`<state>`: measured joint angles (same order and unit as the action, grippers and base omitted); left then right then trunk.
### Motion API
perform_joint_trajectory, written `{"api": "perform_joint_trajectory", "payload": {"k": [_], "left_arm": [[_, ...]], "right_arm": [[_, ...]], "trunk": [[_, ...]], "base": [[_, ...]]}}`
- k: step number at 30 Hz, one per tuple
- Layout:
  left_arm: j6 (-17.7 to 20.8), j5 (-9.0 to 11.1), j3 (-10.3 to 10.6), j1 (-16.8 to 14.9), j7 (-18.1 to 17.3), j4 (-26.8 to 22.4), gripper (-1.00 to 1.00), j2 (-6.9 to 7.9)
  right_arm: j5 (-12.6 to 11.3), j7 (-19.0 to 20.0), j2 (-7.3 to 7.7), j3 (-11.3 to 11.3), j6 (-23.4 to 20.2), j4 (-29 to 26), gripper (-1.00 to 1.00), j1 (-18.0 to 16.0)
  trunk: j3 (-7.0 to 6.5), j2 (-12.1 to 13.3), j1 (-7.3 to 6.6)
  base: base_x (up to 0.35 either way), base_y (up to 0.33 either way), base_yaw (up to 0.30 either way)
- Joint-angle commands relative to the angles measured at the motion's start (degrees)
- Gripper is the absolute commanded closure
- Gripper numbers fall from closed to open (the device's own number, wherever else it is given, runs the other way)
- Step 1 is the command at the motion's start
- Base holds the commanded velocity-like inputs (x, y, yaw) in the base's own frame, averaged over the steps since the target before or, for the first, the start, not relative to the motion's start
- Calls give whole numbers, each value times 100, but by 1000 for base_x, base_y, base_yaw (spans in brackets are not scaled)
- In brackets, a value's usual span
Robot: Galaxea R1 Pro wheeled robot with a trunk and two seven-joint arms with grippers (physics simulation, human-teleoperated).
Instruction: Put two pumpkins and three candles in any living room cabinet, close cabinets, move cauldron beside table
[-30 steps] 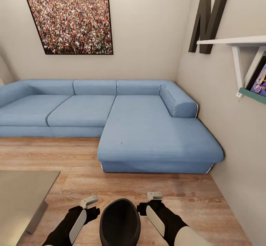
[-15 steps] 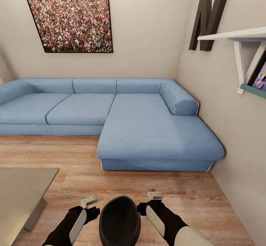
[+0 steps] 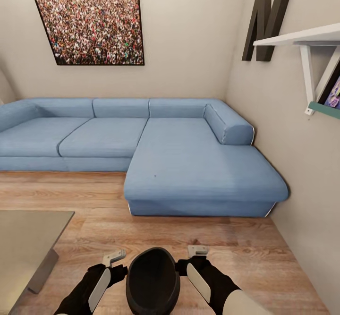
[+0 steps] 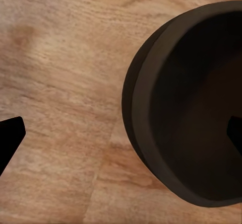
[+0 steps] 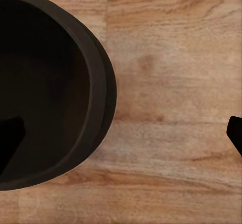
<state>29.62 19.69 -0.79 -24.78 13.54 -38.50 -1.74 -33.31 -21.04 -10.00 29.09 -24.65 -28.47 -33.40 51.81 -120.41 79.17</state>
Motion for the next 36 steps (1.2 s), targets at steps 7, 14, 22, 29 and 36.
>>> {"api": "perform_joint_trajectory", "payload": {"k": [7,14,22,29,36], "left_arm": [[0,0,0,0,0,0,-100,4],[8,0,0,0,0,0,-100,7],[10,3,0,0,-4,0,-100,3],[121,53,-16,-67,-13,-104,-100,15],[747,65,-48,-390,-24,-252,-100,-2]], "right_arm": [[0,1,0,0,-4,-1,-100,0],[0,3,0,0,0,-1,-100,0],[0,1,0,0,4,-21,-100,0],[-40,-5,0,-6,-127,-412,-100,-64],[-86,17,0,-21,-247,-543,-100,-451]], "trunk": [[126,-282,154],[252,-563,308],[395,-884,484],[521,-1165,638],[647,-1445,791]], "base": [[0,0,0],[0,0,0],[0,0,0],[0,0,0],[0,0,0]]}}
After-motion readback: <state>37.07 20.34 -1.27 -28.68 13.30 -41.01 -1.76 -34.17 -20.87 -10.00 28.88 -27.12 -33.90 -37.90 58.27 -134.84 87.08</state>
